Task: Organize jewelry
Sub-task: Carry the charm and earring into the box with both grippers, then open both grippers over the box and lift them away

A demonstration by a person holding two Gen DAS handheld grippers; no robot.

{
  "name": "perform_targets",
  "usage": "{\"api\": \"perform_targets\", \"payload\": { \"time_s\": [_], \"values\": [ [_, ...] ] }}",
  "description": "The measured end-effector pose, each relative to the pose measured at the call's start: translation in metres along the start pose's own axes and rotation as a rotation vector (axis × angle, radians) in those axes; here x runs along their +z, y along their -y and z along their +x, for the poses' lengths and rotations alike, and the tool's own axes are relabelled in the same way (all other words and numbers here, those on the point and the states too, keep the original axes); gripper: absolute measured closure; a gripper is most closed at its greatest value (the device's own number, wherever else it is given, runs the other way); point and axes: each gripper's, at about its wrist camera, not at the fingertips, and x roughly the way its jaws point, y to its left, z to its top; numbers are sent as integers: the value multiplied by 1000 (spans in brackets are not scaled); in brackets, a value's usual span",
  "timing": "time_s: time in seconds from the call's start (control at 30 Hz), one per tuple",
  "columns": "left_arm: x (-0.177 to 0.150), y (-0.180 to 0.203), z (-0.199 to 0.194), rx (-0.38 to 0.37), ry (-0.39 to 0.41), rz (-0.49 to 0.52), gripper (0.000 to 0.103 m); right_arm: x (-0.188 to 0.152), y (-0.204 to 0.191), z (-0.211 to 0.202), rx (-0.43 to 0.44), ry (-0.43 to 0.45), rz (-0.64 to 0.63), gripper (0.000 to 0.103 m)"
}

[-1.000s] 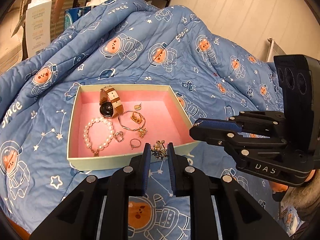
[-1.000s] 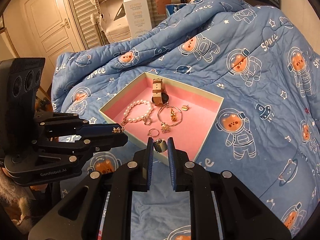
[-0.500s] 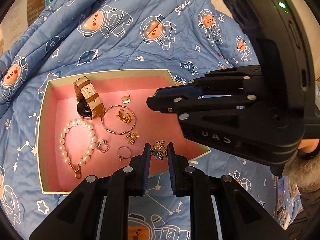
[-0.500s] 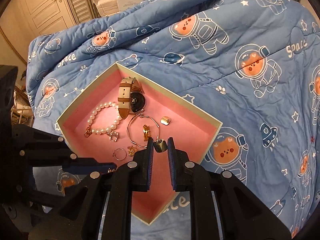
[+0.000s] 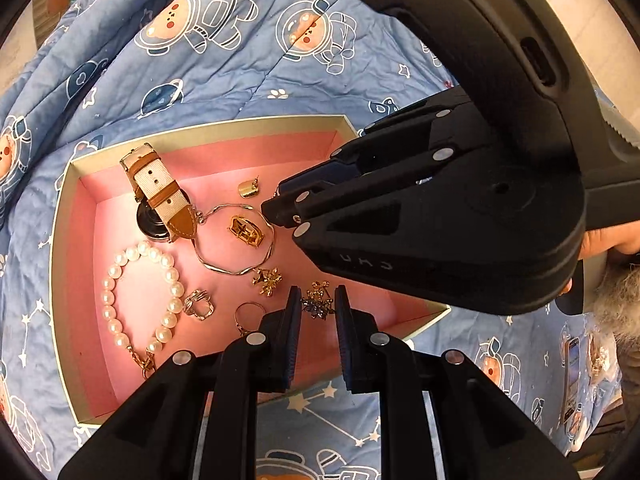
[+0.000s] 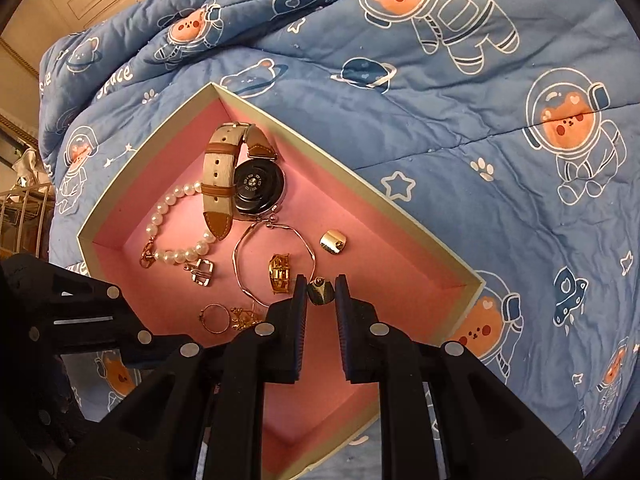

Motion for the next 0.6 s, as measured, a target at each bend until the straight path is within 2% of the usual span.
{"api": "perform_targets", "payload": {
  "time_s": [0.53, 0.6],
  "values": [
    [3, 10, 7, 33, -7, 10, 86, 6, 6, 17, -31, -37, -5, 88],
    [2, 12, 5, 34, 0, 13, 79, 7, 6, 20, -28, -36, -4, 88]
  ]
}}
